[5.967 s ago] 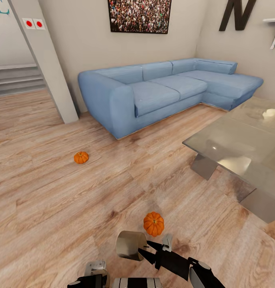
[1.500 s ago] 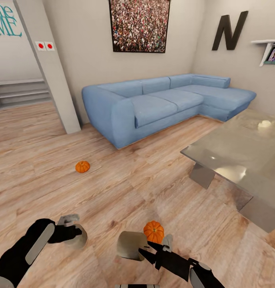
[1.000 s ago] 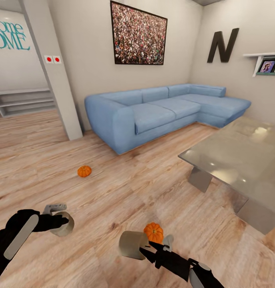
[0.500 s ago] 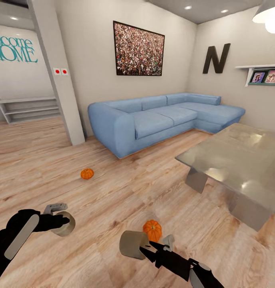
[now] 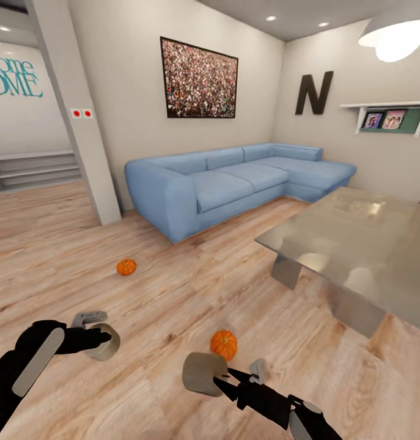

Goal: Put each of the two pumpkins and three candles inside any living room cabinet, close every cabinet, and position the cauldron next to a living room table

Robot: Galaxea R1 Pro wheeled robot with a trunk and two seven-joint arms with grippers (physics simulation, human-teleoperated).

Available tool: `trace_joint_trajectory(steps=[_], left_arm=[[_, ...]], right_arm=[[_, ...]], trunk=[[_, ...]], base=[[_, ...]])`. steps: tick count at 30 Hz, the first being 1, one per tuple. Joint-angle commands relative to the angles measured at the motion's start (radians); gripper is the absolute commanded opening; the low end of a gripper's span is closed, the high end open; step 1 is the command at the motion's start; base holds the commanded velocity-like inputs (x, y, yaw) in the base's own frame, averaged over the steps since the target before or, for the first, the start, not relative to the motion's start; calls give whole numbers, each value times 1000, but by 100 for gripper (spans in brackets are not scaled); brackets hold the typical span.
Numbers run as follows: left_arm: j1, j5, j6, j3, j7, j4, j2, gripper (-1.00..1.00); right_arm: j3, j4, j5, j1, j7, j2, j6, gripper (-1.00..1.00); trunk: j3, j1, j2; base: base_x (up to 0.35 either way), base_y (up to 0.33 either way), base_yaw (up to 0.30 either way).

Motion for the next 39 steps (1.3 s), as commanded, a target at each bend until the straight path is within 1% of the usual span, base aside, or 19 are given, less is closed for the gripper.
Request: trace_joint_trajectory(steps=[1,10,24,30,39], left_arm=[[0,9,2,-1,12,-1,1,-100],[0,9,2,-3,12,-1,1,-100],[0,10,2,-5,12,-1,1,-100],[0,10,2,-4,12,-1,1,-100],[0,10,2,-5,12,-1,1,-100]], right_arm=[[5,0,-10,-1,0,-1,3,-100],[5,0,-10,-1,0,-1,3,-100],[5,0,-10,-1,1,-1,2,-100],[5,0,-10,-1,0,-1,1,-100],[5,0,-10,-1,0,-1,1,-100]], trunk=[[2,-4,7],[31,-39,70],[80,-92,168],[99,-115,210],[140,-150,273]], base=[[-25,0,-258],[-191,0,-261],[-15,0,-258],[0,0,-43],[0,0,-2]])
